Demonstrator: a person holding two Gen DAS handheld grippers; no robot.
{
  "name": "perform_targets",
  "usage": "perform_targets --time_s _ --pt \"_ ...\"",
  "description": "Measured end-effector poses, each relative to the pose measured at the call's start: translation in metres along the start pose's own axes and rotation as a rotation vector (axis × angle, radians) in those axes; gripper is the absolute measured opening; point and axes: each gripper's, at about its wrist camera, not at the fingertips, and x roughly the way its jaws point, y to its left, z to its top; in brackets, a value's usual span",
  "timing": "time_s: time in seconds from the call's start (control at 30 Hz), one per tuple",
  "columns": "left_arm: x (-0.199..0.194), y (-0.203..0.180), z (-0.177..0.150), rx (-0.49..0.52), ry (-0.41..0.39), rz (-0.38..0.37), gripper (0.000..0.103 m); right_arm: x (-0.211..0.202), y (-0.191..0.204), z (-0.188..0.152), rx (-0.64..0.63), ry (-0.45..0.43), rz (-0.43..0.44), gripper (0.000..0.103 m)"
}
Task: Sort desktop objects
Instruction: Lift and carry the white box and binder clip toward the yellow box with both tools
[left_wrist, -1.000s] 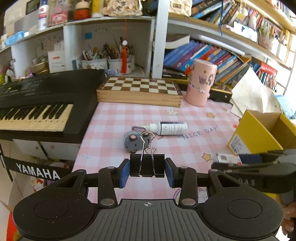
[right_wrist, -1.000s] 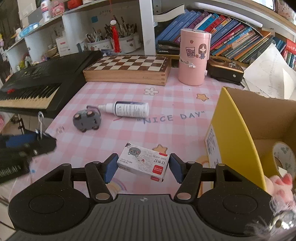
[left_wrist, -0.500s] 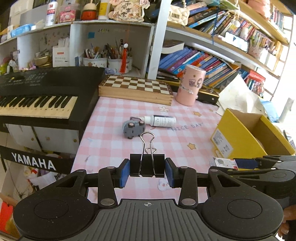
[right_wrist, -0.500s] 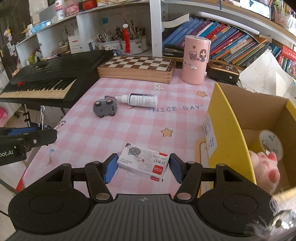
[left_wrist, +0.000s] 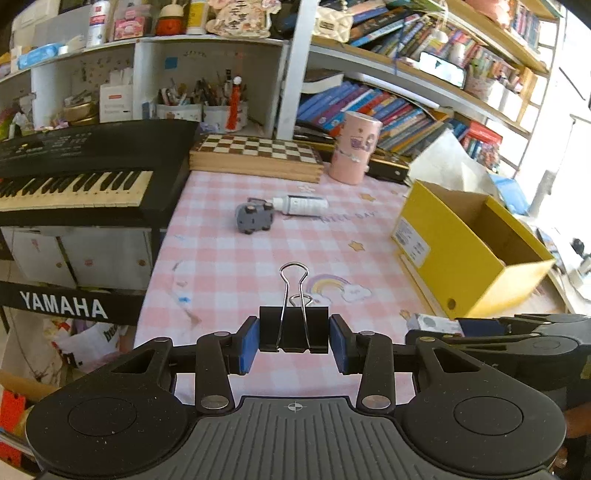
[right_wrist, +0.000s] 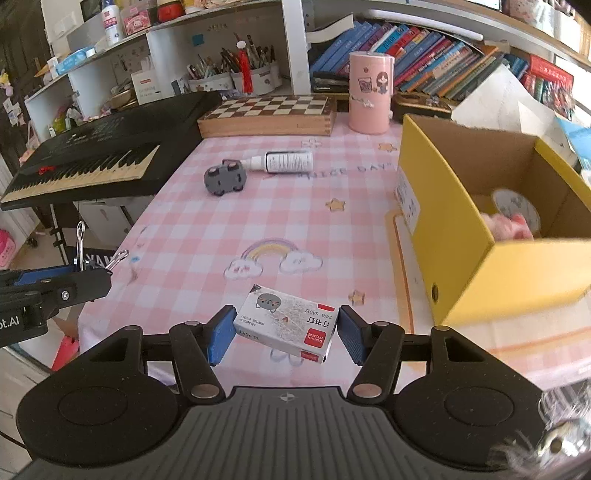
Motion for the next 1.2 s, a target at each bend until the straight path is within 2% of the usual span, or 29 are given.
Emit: perform_targets --time_s 0.37,0.97,1.2 --pt "-0.012 -0.021 -0.018 0.066 0.024 -0.081 0.039 -0.031 -0.007 -0.037 0.067 -0.003 -0.048 0.058" --pt "0.007 -0.094 -0.022 0.261 0.077 -0.303 0.039 -0.078 -0.063 -0.080 0.280 -0.016 -0.232 0.058" --pt "0.014 -0.114 -0.021 0.301 0.089 -0.346 0.039 -0.090 -0.080 -0.091 0.336 -0.021 -0.283 0.058"
